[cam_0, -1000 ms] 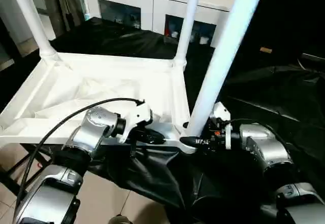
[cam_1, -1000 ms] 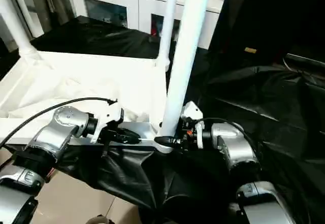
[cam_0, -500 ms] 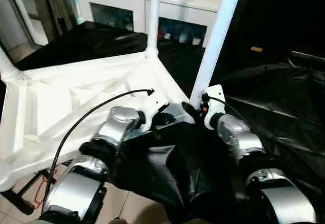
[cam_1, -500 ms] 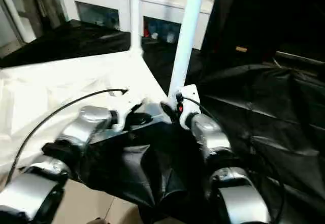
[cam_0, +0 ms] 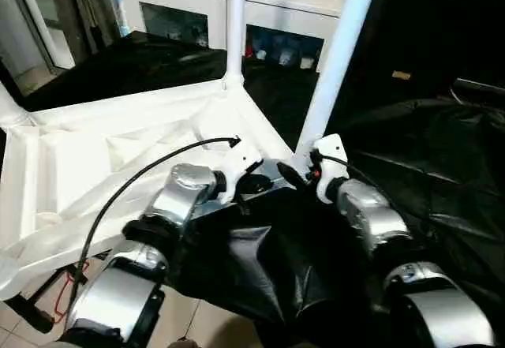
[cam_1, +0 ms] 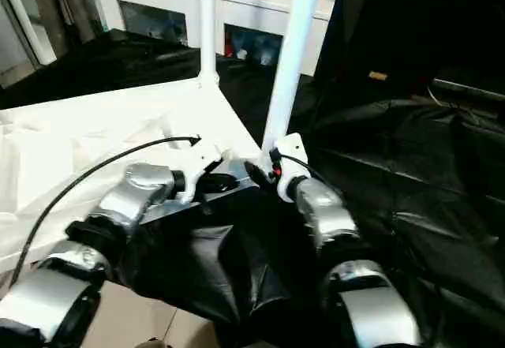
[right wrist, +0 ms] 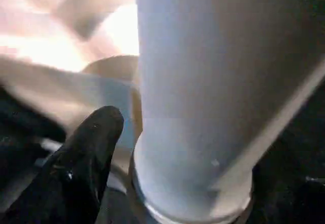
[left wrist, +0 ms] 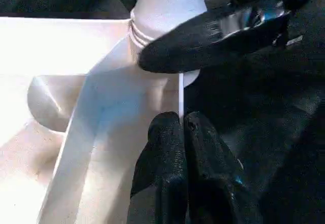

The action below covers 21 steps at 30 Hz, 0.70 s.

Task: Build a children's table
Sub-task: Rotate leg to tighten

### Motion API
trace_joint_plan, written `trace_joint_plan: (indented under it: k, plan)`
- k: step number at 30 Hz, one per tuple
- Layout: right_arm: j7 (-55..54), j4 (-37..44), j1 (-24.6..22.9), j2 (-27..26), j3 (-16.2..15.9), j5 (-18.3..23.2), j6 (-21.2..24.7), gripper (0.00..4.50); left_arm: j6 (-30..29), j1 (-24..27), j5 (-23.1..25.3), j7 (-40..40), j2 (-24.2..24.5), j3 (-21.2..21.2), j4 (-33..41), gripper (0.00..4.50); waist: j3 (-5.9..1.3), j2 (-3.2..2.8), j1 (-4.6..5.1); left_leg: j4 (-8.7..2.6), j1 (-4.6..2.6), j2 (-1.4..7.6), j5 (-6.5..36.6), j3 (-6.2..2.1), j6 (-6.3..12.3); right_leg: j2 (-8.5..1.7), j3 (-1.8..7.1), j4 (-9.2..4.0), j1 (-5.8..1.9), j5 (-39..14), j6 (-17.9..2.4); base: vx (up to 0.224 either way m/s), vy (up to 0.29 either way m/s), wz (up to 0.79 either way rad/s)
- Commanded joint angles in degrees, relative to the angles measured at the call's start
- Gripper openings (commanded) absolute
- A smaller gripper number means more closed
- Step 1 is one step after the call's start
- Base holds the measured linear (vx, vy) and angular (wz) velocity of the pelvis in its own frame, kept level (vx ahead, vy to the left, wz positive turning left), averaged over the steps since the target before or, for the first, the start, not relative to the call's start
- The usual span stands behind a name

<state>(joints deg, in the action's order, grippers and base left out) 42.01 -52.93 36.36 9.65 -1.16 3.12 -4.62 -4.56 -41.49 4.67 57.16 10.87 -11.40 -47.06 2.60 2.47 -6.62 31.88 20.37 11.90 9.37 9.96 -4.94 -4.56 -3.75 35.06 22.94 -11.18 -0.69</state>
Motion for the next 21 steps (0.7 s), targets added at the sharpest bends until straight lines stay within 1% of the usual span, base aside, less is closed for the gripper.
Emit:
trace_joint_plan:
  k: [1, 3, 4, 5, 6, 7, 8, 9, 10, 11, 13, 14, 16, 17, 21]
  plan:
    - [9.44, 2.46, -1.30, -0.19, -3.89, 1.12, -1.43, 3.75, 2.89, 0.93, -3.07, 5.39, -0.99, -1.57, 2.31, 0.00, -3.38, 0.33, -0.24, -2.77, 0.01, 1.28, 9.77, 0.18, 4.38, -3.67, 2.50, -3.78, -3.29, -4.55, -12.39, 0.000, 0.000, 0.00]
    - [15.53, 4.20, -2.21, 1.87, -4.77, 2.08, -1.14, 3.75, 2.76, 1.60, -3.67, 9.04, 0.18, -2.13, 3.68, 0.00, -3.40, 0.22, -0.32, -2.69, -0.01, 1.41, 9.01, 0.29, 4.90, -3.41, 2.31, -3.51, -3.25, -3.42, -13.49, 0.000, 0.000, 0.00]
    - [16.28, 4.38, -2.31, 2.12, -4.87, 2.20, -1.08, 3.75, 2.77, 1.69, -3.72, 9.49, 0.33, -2.21, 3.85, 0.00, -3.38, 0.18, -0.41, -2.67, 0.00, 1.49, 9.04, 0.29, 4.99, -3.45, 2.30, -3.51, -3.27, -3.32, -13.68, 0.000, 0.000, 0.00]
    - [17.81, 4.76, -2.52, 2.64, -5.08, 2.43, -0.95, 3.75, 2.81, 1.87, -3.84, 10.42, 0.64, -2.37, 4.21, 0.00, -3.28, 0.12, -0.58, -2.65, -0.08, 1.65, 9.54, 0.33, 5.13, -3.48, 2.30, -3.53, -3.12, -3.60, -14.05, 0.000, 0.000, 0.00]
    - [22.39, 6.12, -3.20, 4.10, -5.49, 3.23, -0.20, 3.75, 2.66, 2.31, -3.96, 12.45, 1.48, -2.62, 5.03, 0.00, -3.28, 0.01, -0.64, -2.69, -0.08, 1.64, 10.27, 0.32, 4.91, -3.48, 2.27, -3.57, -3.12, -4.44, -14.17, 0.000, 0.000, 0.00]
    - [25.19, 7.27, -3.69, 5.03, -5.79, 3.82, 0.73, 3.75, 2.81, 2.51, -3.91, 13.41, 2.03, -2.77, 5.28, 0.00, -3.23, 0.11, -0.65, -2.69, -0.02, 1.61, 10.86, 0.32, 4.93, -3.48, 2.27, -3.67, -3.19, -5.11, -14.07, 0.000, 0.000, 0.00]
    - [29.89, 9.20, -4.56, 6.63, -6.27, 4.69, 2.55, 3.75, 3.20, 2.74, -3.70, 14.76, 3.00, -2.99, 5.39, 0.00, -3.17, 0.20, -0.86, -2.69, -0.05, 1.60, 11.25, 0.31, 4.99, -3.46, 2.30, -3.79, -3.24, -6.07, -13.75, 0.000, 0.000, 0.00]
    - [29.89, 9.20, -4.56, 6.63, -6.27, 4.69, 2.55, 3.75, 3.20, 2.74, -3.70, 14.76, 3.00, -2.99, 5.39, 0.00, -3.16, 0.21, -0.93, -2.71, -0.02, 1.65, 11.41, 0.29, 5.02, -3.50, 2.32, -3.81, -3.23, -6.50, -13.65, 0.000, 0.000, 0.00]
    - [31.69, 9.95, -4.93, 7.25, -6.57, 5.06, 3.35, 3.75, 3.29, 2.80, -3.65, 15.22, 3.35, -3.05, 5.36, 0.00, -3.13, 0.20, -1.20, -2.72, -0.11, 1.68, 11.70, 0.31, 4.93, -3.55, 2.38, -3.96, -3.09, -7.55, -13.22, 0.000, 0.000, 0.00]
    - [34.79, 11.85, -5.71, 8.47, -7.25, 6.01, 5.23, 3.75, 3.32, 3.14, -3.75, 16.79, 4.30, -3.31, 5.76, 0.00, -3.13, 0.07, -1.42, -2.79, -0.20, 1.72, 11.85, 0.28, 4.52, -3.60, 2.38, -4.02, -2.99, -8.33, -13.15, 0.000, 0.000, 0.00]
    - [35.87, 12.48, -5.88, 8.85, -7.33, 6.52, 6.09, 3.75, 3.22, 3.39, -3.90, 17.78, 4.88, -3.35, 6.24, 0.00, -3.17, 0.13, -1.59, -2.82, -0.19, 1.76, 12.00, 0.24, 4.09, -3.63, 2.39, -3.90, -2.94, -8.47, -13.11, 0.000, 0.000, 0.00]
    - [36.35, 12.73, -5.90, 8.94, -7.32, 6.78, 6.68, 3.60, 3.12, 3.52, -3.98, 18.26, 5.15, -3.36, 6.56, 0.00, -3.14, 0.03, -1.55, -2.88, -0.18, 1.74, 12.44, 0.19, 3.48, -3.66, 2.35, -3.98, -2.87, -9.39, -13.06, 0.000, 0.000, 0.00]
    - [36.89, 13.02, -5.91, 8.96, -7.27, 7.00, 7.32, 3.40, 2.95, 3.76, -4.11, 18.97, 5.52, -3.32, 7.15, 0.00, -3.13, 0.14, -1.54, -2.92, -0.19, 1.73, 12.52, 0.17, 3.13, -3.64, 2.35, -4.00, -2.87, -9.94, -12.91, 0.000, 0.000, 0.00]
    - [37.36, 13.27, -6.00, 8.95, -7.29, 7.25, 7.97, 3.33, 2.64, 4.00, -4.29, 19.49, 5.72, -3.34, 7.74, 0.00, -3.23, 0.09, -1.59, -2.89, -0.22, 1.77, 12.11, 0.16, 2.92, -3.72, 2.38, -3.91, -2.87, -9.47, -12.91, 0.000, 0.000, 0.00]
    - [37.94, 14.57, -6.54, 8.88, -7.68, 7.36, 9.19, 2.94, 2.40, 4.38, -4.56, 20.17, 6.07, -3.45, 8.59, 0.00, -3.27, 0.11, -1.63, -2.78, -0.20, 1.73, 10.95, 0.22, 3.22, -3.61, 2.35, -3.71, -2.88, -7.03, -13.43, 0.000, 0.000, 0.00]
